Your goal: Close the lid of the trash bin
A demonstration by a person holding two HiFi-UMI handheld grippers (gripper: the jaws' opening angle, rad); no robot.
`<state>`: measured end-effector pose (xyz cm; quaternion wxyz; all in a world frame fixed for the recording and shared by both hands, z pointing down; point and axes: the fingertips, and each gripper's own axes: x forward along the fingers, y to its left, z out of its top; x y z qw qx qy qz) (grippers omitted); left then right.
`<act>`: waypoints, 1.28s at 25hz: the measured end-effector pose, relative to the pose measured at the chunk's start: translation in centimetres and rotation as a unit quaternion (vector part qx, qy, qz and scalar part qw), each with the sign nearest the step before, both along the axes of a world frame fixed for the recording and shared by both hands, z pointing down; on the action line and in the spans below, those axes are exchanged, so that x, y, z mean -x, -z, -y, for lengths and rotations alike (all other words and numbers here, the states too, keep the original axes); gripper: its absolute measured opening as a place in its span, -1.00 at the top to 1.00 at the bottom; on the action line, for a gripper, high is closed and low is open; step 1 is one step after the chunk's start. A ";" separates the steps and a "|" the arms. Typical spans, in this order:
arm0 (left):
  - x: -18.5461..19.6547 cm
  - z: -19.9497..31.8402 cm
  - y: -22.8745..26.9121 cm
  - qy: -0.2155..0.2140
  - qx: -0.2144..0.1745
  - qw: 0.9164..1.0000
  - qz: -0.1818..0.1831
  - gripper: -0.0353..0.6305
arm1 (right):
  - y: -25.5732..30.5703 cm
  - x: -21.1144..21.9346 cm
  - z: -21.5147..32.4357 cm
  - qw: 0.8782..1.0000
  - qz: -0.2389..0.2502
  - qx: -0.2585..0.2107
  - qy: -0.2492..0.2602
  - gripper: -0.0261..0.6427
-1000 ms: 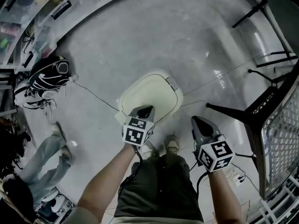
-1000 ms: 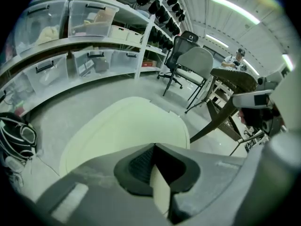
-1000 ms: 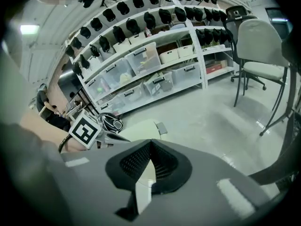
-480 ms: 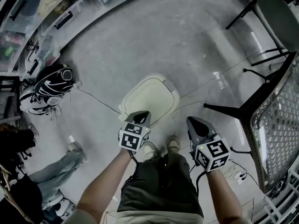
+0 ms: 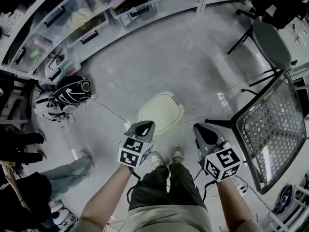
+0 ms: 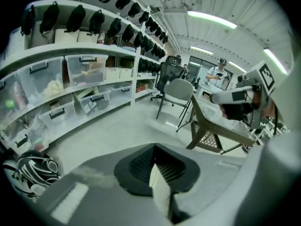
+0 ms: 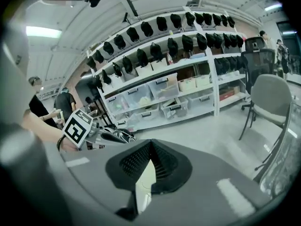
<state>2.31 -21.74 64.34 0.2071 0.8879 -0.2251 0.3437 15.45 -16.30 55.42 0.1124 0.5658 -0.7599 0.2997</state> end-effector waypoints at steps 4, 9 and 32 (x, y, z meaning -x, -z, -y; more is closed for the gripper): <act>0.6 0.1 9.0 0.007 -0.036 0.999 -0.033 0.89 | 8.7 1.2 -0.3 0.999 -0.015 -0.046 0.019 0.91; 2.7 0.0 19.2 0.020 -0.090 0.994 -0.056 0.89 | 18.2 3.2 -1.2 0.995 -0.033 -0.088 0.043 0.91; 10.2 -6.9 48.0 0.056 -0.313 0.937 -0.147 0.89 | 43.0 9.4 -7.8 0.950 -0.052 -0.295 0.093 0.91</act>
